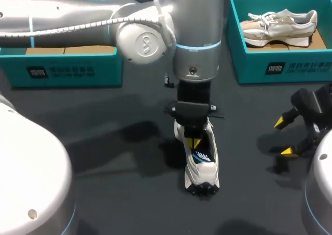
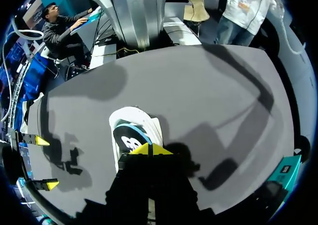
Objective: Take the shoe out of the shoebox, open the shoe tongue, remove and reinsert the insole, then place the shoe into the shoebox
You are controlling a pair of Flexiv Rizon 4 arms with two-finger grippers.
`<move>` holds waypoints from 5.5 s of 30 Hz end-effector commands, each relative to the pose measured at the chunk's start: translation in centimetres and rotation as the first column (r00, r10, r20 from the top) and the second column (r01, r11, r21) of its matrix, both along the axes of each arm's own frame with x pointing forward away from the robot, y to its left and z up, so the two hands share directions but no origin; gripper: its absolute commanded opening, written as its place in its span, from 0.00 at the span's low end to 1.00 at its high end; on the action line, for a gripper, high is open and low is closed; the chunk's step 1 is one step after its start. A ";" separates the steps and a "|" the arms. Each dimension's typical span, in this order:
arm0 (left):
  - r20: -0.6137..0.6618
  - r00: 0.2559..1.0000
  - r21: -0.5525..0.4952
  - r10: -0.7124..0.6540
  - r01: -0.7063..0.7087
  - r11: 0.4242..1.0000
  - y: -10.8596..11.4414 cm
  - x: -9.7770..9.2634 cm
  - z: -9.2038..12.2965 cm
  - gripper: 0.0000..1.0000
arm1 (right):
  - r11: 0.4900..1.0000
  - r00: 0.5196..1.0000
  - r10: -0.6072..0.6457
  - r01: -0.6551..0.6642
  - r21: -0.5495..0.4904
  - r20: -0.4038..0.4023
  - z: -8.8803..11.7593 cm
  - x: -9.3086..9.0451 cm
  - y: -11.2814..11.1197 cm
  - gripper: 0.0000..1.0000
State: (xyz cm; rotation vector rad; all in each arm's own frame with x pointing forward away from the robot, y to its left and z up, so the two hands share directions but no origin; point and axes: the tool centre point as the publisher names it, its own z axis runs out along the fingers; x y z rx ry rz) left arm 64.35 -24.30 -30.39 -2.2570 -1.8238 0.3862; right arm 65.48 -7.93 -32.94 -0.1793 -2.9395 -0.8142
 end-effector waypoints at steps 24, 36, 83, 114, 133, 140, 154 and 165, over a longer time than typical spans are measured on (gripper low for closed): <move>0.061 0.992 0.130 -0.111 0.103 0.986 -1.1 -1.0 -3.3 0.00 | 1.000 1.000 -0.002 0.002 -0.003 0.002 0.1 -0.2 0.0 1.00; 0.075 0.990 0.131 -0.119 0.109 0.985 -0.7 -1.6 -2.9 0.00 | 0.999 0.999 -0.032 0.032 -0.026 0.013 0.8 0.2 -1.4 1.00; 0.101 0.994 0.076 -0.031 0.023 0.997 -2.4 -2.8 -6.2 0.00 | 0.997 0.997 -0.076 0.076 -0.013 0.000 0.1 -0.1 -2.7 1.00; 0.180 0.983 0.245 -0.032 -0.013 0.969 -0.5 -1.4 -7.0 0.00 | 0.997 0.997 -0.076 0.076 -0.013 0.000 0.1 -0.1 -2.7 1.00; 0.194 0.981 0.173 0.003 -0.037 0.984 -1.0 -1.5 -7.7 0.00 | 0.997 0.997 -0.076 0.076 -0.013 0.000 0.1 -0.1 -2.7 1.00; 0.181 0.983 0.167 -0.015 -0.016 0.986 -1.3 -2.1 -7.8 0.00 | 0.997 0.997 -0.076 0.076 -0.013 0.000 0.1 -0.1 -2.7 1.00; 0.228 0.973 0.119 0.023 -0.051 0.992 -2.0 -1.7 -9.5 0.00 | 0.997 0.997 -0.076 0.076 -0.013 0.000 0.1 -0.1 -2.7 1.00; 0.343 0.937 0.061 0.067 -0.093 0.994 -0.9 0.4 -4.8 0.00 | 0.997 0.997 -0.076 0.076 -0.013 0.000 0.1 -0.1 -2.7 1.00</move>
